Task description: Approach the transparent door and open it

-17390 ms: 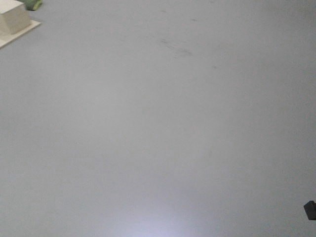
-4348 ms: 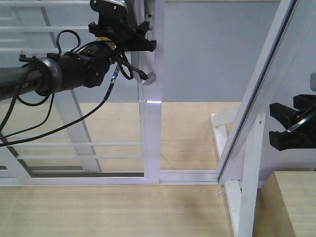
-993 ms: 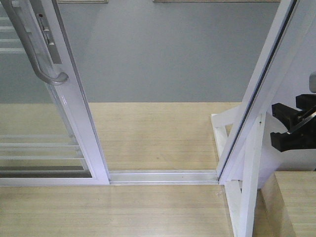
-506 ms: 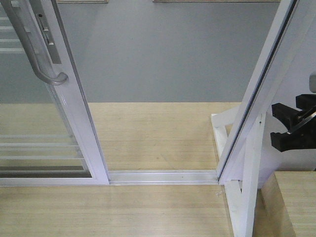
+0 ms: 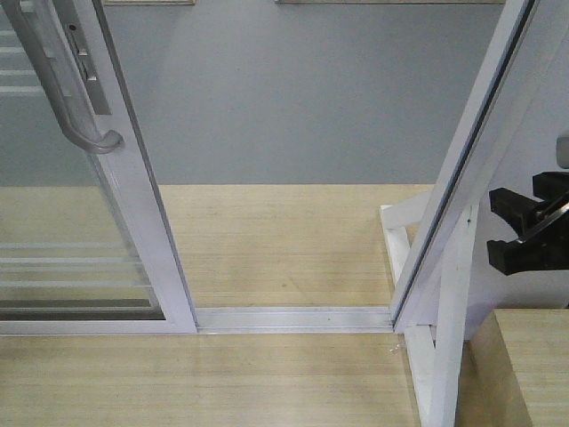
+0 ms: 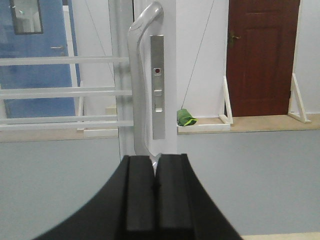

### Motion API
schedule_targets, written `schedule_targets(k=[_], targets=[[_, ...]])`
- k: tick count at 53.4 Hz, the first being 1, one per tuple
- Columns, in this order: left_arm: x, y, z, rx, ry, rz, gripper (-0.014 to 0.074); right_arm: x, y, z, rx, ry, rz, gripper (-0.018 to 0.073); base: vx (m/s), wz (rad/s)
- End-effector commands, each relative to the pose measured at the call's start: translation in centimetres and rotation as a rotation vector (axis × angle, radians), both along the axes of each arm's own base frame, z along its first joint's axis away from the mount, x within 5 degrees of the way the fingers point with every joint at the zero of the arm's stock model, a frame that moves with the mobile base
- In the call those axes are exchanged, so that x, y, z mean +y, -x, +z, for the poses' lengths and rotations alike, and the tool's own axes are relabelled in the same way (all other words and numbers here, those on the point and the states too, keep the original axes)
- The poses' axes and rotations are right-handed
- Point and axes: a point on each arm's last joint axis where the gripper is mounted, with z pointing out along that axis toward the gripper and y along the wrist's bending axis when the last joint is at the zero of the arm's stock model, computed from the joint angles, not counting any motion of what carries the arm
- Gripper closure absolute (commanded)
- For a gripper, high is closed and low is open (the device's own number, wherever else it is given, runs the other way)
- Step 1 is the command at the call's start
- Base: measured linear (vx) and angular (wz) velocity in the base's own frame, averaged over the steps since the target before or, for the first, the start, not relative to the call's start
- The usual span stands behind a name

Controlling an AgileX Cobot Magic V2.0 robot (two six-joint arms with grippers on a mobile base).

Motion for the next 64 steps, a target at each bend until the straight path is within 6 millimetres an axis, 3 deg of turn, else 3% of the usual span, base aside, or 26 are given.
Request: schedule_targets(k=[1, 44, 51, 61, 64], targets=[[0.1, 0.1, 0.1, -0.064, 0.006, 0.019, 0.0603, 0.1, -0.3, 1.5, -0.096, -0.014, 0.014, 0.0212, 0.0, 0.0], [0.1, 0.1, 0.1, -0.059, 0.006, 0.022, 0.0603, -0.3, 0.2, 1.6, -0.125, 0.021, 0.016, 0.0225, 0.0, 0.0], [0.1, 0.1, 0.1, -0.059, 0.006, 0.022, 0.0603, -1.8, 2.2, 1.0, -0.21, -0.031, -0.053, 0.0314, 0.0, 0.0], [0.1, 0.1, 0.1, -0.059, 0.006, 0.022, 0.0603, -4.3, 6.1, -1.3, -0.427, -0.101, -0.223, 0.0574, 0.0, 0.0], [0.1, 0.1, 0.1, -0.059, 0.006, 0.022, 0.0603, -4.6, 7.1, -2.0, -0.494, -0.141, -0.269, 0.0573, 0.0, 0.0]])
